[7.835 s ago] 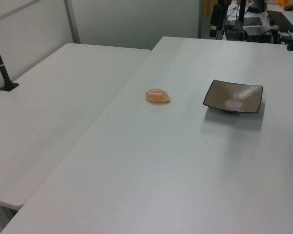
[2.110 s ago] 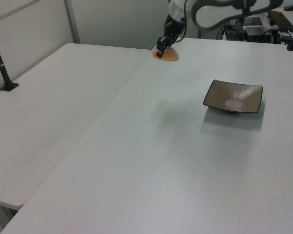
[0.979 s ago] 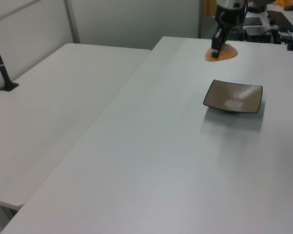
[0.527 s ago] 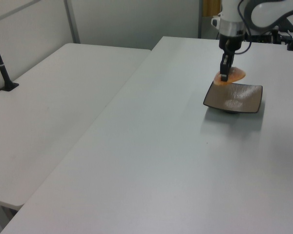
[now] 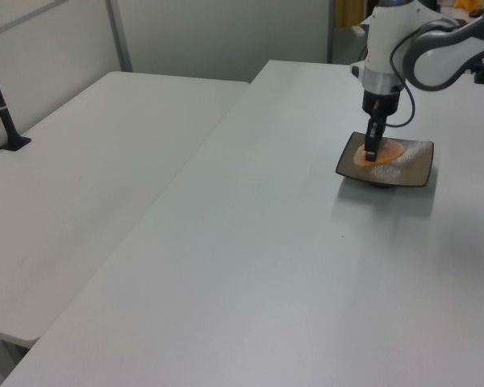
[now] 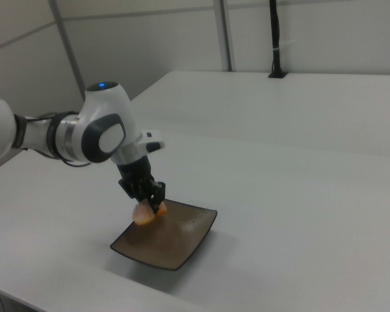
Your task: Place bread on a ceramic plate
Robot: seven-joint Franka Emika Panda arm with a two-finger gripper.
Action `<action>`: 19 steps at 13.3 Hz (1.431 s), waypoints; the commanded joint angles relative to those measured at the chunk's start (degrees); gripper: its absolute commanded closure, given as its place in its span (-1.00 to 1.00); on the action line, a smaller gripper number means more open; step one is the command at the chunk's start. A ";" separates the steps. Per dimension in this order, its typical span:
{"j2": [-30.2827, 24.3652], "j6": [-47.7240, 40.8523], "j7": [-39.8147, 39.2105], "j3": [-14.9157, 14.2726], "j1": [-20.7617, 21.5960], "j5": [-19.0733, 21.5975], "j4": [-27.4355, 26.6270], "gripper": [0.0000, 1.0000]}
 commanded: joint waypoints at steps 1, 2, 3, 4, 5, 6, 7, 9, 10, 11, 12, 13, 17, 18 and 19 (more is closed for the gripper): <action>1.91 5.76 -1.41 -0.44 -1.14 -2.59 -2.77 0.42; 2.80 6.47 -1.41 -0.61 -1.32 -3.03 -2.77 0.41; 2.98 7.09 -1.41 -0.70 -1.67 -3.03 -2.77 0.41; 2.89 7.18 -1.41 -0.79 -1.93 -3.03 -2.77 0.41; 2.81 7.18 -1.41 -0.79 -2.11 -3.03 -2.94 0.40; 2.72 6.66 -1.32 -0.79 -2.11 -3.03 -2.94 0.22; 2.63 6.39 -0.80 -0.79 -2.20 -3.03 -2.94 -0.27; 2.19 5.25 -0.62 -0.88 -2.46 -3.03 -2.77 -1.00; 2.02 4.81 -0.70 -0.79 -2.46 -3.03 -2.68 -1.00; 1.14 4.20 -0.62 -0.79 -2.46 -3.03 -2.50 -1.00; 0.27 3.67 -0.62 -0.87 -2.38 -3.03 -2.42 -1.00; -0.70 2.62 -0.62 -0.88 -2.29 -2.95 -1.89 -1.00; -2.29 -9.32 0.52 -0.61 -0.36 -2.24 7.58 -1.00; -2.29 -12.47 0.96 -0.53 -0.18 -2.07 10.56 -1.00; -2.21 -15.72 1.14 -0.52 0.08 -1.89 13.64 -1.00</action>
